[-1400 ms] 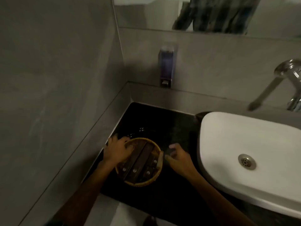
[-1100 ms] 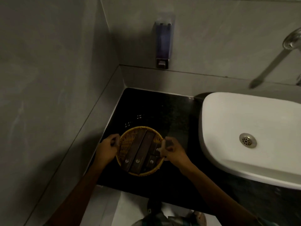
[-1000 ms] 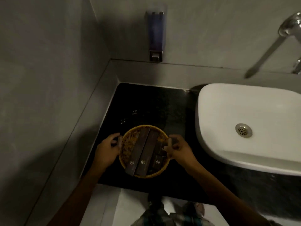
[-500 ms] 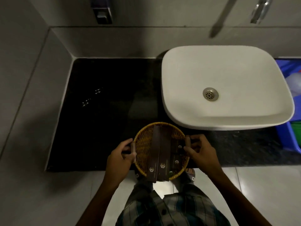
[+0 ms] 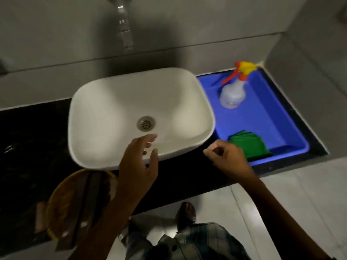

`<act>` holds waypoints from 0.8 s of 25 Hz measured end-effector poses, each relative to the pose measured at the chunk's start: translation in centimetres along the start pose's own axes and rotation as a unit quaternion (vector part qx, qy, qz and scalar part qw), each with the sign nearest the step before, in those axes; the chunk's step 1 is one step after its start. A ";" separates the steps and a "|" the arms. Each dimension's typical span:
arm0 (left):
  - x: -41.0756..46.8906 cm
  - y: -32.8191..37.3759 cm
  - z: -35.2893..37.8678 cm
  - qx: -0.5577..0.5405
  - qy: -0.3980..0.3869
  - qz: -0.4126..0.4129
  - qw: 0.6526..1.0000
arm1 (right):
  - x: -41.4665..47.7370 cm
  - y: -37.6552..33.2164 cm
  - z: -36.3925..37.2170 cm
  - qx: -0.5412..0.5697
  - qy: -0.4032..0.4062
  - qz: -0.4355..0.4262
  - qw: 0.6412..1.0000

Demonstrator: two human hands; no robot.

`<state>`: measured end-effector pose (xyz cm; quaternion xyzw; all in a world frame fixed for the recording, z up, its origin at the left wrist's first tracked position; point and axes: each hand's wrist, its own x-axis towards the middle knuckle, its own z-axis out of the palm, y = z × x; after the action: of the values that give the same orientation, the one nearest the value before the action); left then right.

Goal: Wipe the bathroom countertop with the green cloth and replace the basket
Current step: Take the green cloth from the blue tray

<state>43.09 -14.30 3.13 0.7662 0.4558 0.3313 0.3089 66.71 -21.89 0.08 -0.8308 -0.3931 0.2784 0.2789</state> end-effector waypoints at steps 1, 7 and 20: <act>1.0 1.9 2.6 -0.013 -0.027 0.032 0.999 | 1.5 1.8 -2.6 -0.020 0.040 0.027 0.999; 3.6 7.6 17.1 0.003 -0.297 0.110 0.949 | 9.3 12.9 -11.9 -0.195 -0.014 0.174 0.965; 4.9 6.6 25.4 0.246 -0.453 0.194 0.835 | 11.4 13.2 -10.2 0.107 -0.091 0.279 0.950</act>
<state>68.16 -16.77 -5.61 0.9541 0.1729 -0.1228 0.2117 86.36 -22.21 -4.66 -0.8435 -0.1371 0.4603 0.2407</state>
